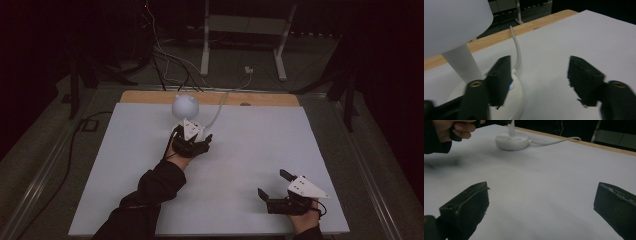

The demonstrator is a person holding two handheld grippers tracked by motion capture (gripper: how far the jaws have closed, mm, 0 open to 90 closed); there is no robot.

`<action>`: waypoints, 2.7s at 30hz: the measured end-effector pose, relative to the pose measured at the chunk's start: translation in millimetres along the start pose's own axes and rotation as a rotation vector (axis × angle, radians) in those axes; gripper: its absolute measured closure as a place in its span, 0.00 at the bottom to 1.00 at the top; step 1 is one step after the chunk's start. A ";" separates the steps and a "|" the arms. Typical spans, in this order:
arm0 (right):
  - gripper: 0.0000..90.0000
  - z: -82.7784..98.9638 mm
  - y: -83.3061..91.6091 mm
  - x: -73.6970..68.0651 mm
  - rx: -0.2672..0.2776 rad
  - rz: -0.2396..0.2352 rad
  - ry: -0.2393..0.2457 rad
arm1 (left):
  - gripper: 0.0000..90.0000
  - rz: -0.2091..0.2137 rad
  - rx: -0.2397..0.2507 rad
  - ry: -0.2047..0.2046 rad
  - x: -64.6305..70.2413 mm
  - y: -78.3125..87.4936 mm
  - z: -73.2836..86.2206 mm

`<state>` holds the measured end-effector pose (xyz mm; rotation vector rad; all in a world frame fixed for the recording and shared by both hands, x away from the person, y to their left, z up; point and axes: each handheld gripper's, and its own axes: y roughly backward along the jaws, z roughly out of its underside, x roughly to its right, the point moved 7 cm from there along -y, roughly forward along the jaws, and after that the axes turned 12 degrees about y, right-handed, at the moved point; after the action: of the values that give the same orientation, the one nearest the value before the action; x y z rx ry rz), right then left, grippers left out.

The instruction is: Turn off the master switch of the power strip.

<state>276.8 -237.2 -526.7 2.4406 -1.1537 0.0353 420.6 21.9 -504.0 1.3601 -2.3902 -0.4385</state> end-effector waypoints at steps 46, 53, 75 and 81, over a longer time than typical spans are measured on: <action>0.00 1.0 0.7 1.2 0.003 -0.001 -0.007 | 1.00 -0.242 -0.063 -0.061 -29.0 -48.8 23.6; 0.00 0.6 1.4 1.5 0.005 0.000 -0.008 | 1.00 -0.263 -0.074 -0.095 -30.8 -53.3 27.3; 0.00 1.3 0.8 0.9 -0.001 -0.004 -0.006 | 1.00 -0.260 -0.099 -0.128 -33.5 -58.8 28.3; 0.00 1.5 0.6 0.8 -0.002 -0.006 -0.006 | 1.00 -0.263 -0.116 -0.147 -33.8 -59.4 28.5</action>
<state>276.7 -238.7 -527.7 2.4438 -1.1490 0.0247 468.8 24.8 -560.1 1.6452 -2.2635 -0.7594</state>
